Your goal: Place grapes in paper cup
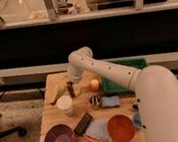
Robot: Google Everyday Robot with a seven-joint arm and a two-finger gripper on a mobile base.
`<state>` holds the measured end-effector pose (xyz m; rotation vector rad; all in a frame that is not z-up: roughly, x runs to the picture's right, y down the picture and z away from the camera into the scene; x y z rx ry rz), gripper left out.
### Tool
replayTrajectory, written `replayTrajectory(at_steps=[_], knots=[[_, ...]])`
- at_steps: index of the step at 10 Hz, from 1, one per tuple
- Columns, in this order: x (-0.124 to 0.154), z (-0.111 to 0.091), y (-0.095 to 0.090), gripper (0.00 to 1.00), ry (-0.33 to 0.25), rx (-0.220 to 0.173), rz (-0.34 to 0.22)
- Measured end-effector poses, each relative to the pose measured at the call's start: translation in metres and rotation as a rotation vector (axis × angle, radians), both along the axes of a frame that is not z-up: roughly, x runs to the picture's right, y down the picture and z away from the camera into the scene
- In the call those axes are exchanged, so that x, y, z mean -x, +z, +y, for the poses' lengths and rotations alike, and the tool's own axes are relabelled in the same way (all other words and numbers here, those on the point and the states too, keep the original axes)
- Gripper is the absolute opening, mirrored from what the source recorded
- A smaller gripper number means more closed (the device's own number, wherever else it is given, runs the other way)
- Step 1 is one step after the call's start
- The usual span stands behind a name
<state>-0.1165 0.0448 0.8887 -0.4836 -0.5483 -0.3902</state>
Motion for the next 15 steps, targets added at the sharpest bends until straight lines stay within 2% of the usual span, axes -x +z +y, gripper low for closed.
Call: replayTrajectory(at_steps=[5,10,15], knots=[[0.002,0.003,0.023,0.80,0.036,0.016,0.020],[-0.001,0.014,0.046,0.78,0.059,0.057,0.048],[0.000,0.019,0.049,0.30,0.048,0.081,0.050]])
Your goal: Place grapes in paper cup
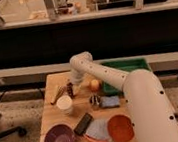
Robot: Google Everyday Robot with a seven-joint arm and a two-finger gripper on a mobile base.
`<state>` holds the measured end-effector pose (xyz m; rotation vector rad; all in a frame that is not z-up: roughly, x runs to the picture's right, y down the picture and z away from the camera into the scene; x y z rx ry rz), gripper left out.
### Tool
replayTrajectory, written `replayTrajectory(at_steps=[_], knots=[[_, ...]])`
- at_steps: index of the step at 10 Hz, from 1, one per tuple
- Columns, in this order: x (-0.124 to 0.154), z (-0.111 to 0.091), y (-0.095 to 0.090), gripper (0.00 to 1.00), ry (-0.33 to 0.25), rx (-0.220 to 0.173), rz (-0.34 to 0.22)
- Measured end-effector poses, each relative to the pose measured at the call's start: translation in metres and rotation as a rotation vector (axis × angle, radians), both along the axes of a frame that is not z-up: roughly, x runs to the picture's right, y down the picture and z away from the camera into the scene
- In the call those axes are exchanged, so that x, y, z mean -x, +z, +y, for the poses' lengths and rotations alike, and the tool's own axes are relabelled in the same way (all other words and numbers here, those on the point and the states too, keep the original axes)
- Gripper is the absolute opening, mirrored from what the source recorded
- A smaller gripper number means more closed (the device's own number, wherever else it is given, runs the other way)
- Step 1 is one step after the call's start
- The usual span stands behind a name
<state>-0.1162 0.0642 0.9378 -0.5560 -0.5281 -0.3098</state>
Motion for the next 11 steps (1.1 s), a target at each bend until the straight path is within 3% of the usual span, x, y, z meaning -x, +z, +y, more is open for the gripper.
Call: replayTrajectory(at_steps=[3,11], knots=[[0.000,0.001,-0.004,0.02,0.002,0.005,-0.001],[-0.008,-0.003,-0.029,0.00,0.004,0.002,-0.008]])
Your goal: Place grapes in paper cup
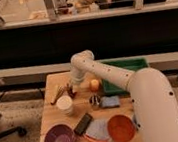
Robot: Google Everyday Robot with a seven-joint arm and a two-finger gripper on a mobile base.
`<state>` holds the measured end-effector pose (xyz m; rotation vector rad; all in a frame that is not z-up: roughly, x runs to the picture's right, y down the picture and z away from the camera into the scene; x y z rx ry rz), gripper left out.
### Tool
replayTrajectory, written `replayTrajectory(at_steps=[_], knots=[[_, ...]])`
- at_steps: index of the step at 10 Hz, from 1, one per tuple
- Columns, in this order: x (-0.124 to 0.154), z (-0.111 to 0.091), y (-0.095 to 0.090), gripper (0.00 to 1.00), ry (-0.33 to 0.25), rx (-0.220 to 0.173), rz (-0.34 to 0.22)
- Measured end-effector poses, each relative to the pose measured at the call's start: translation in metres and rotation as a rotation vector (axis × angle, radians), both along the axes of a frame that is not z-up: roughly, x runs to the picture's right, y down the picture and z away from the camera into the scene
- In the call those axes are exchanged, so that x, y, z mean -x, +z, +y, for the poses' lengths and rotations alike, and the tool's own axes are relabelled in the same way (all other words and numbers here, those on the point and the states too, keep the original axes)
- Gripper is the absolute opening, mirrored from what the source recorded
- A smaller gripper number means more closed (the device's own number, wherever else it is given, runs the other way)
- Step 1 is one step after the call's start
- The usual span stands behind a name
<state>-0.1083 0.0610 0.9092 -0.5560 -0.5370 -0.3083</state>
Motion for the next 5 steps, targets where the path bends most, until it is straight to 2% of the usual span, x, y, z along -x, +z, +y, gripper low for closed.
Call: replayTrajectory(at_steps=[5], knots=[[0.006,-0.007,-0.024,0.00,-0.002,-0.024,-0.015]])
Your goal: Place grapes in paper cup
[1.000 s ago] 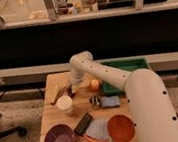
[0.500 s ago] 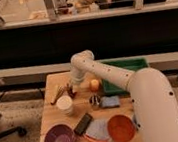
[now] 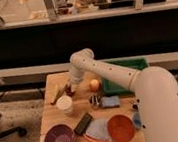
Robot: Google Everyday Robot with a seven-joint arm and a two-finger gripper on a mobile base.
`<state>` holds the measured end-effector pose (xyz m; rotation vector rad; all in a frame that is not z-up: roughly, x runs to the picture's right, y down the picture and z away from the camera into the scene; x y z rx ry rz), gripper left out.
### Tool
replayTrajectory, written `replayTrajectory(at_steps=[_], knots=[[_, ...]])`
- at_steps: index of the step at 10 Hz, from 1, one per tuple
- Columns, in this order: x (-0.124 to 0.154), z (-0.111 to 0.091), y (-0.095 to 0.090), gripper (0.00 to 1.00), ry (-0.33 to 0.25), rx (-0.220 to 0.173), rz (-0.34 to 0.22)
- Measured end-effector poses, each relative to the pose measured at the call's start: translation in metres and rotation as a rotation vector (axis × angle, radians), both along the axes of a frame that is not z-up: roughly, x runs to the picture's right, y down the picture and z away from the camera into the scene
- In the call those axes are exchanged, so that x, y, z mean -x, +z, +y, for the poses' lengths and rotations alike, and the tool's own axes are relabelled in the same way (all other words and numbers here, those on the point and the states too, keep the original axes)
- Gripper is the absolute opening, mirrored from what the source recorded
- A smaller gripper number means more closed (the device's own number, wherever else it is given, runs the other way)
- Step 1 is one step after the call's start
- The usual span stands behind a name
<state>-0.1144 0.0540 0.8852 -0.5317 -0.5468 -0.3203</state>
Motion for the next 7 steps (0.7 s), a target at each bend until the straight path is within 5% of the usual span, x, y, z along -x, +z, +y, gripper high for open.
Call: replayTrajectory(at_steps=[7], knots=[[0.023,-0.017,-0.040,0.00,-0.013,-0.053,-0.025]])
